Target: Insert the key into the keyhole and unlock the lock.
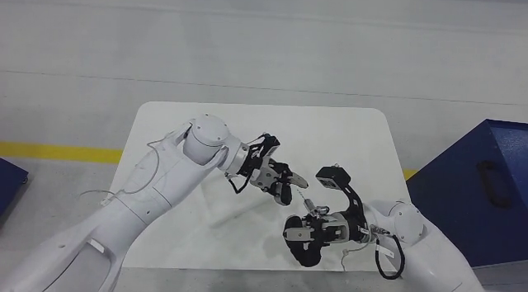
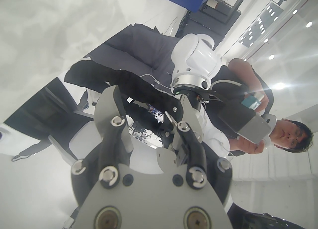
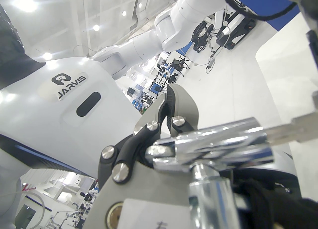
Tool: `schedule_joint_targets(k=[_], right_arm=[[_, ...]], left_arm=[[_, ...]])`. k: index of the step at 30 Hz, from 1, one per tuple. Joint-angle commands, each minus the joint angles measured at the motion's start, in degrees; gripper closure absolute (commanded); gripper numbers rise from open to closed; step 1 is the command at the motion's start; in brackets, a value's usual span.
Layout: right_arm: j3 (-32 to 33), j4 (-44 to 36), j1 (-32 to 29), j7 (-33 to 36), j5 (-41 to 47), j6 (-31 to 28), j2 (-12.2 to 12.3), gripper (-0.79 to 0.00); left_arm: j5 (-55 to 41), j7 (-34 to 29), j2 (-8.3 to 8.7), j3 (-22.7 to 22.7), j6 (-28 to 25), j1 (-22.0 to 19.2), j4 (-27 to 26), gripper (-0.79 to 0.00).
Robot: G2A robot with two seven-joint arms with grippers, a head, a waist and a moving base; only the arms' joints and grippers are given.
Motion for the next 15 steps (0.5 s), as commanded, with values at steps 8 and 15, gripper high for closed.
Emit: schedule_joint_targets(k=[8, 15], right_arm=[[1.52, -0.49, -0.16, -0.37, -1.17, -0.37, -0.01, 0.0], [0.3, 5.69, 0.11, -0.99, -2.65, -0.99, -0.46, 0.0]], left_arm=[[-2.14, -3.22, -0.5, -1.27, -2.48, 1.0, 1.91, -0.308], [-4.89, -6.79, 0.03, -4.54, -0.35, 0.04, -1.75, -0.332]])
